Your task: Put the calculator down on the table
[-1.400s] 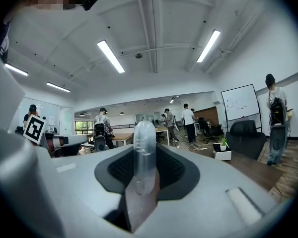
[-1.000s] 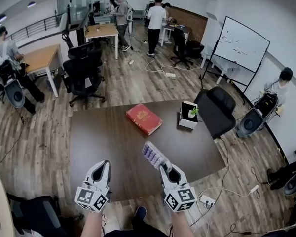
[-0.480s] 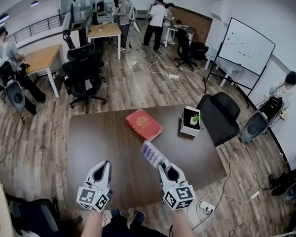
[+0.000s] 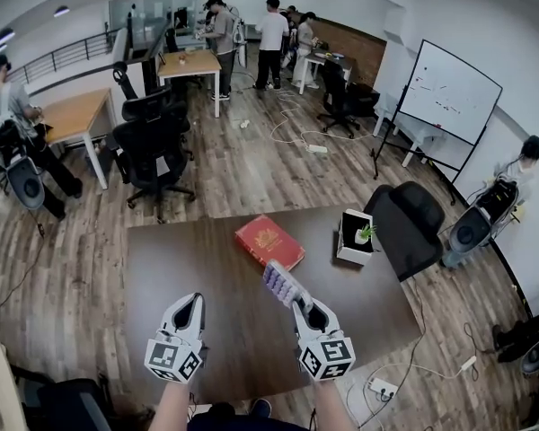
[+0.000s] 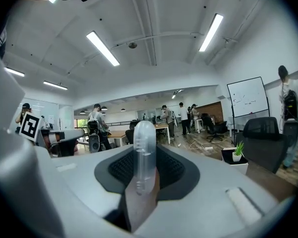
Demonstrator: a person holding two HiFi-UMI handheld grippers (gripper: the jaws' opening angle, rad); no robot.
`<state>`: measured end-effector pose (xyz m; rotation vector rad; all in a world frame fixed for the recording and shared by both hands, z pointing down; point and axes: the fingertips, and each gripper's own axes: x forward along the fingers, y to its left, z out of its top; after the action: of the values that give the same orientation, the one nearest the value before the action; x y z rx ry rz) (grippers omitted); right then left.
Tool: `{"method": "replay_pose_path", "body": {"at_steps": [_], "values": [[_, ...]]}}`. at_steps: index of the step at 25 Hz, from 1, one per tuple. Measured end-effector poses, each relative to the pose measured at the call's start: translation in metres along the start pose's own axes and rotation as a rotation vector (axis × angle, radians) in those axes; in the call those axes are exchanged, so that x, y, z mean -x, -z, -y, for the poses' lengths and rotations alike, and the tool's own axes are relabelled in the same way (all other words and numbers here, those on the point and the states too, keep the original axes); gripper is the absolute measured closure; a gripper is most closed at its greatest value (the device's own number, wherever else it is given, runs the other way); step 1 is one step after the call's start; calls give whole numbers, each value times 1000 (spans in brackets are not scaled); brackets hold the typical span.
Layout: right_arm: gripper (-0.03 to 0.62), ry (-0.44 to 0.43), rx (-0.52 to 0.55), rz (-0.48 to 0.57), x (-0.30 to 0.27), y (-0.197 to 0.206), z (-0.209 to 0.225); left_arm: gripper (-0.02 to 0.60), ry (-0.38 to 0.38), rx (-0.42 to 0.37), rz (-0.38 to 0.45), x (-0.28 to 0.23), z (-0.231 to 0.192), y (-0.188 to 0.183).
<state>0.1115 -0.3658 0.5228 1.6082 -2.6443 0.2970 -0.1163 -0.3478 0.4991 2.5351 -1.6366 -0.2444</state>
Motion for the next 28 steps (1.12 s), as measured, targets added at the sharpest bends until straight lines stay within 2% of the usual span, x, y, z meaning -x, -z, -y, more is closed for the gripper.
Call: {"method": "replay_pose_path", "body": {"at_steps": [4, 9, 18, 20, 28], "values": [[480, 23, -8, -8, -15, 3, 2, 586, 15, 9, 9, -10, -16, -1], [480, -8, -28, -21, -33, 10, -6, 587, -26, 18, 6, -7, -34, 2], [480, -27, -79, -28, -49, 15, -16, 586, -32, 17, 13, -5, -44, -2], [480, -33, -137, -23, -50, 18, -15, 586, -31, 11, 10, -3, -44, -1], [480, -55, -535, 9, -54, 37, -13, 586, -28, 23, 16, -2, -47, 1]]}}
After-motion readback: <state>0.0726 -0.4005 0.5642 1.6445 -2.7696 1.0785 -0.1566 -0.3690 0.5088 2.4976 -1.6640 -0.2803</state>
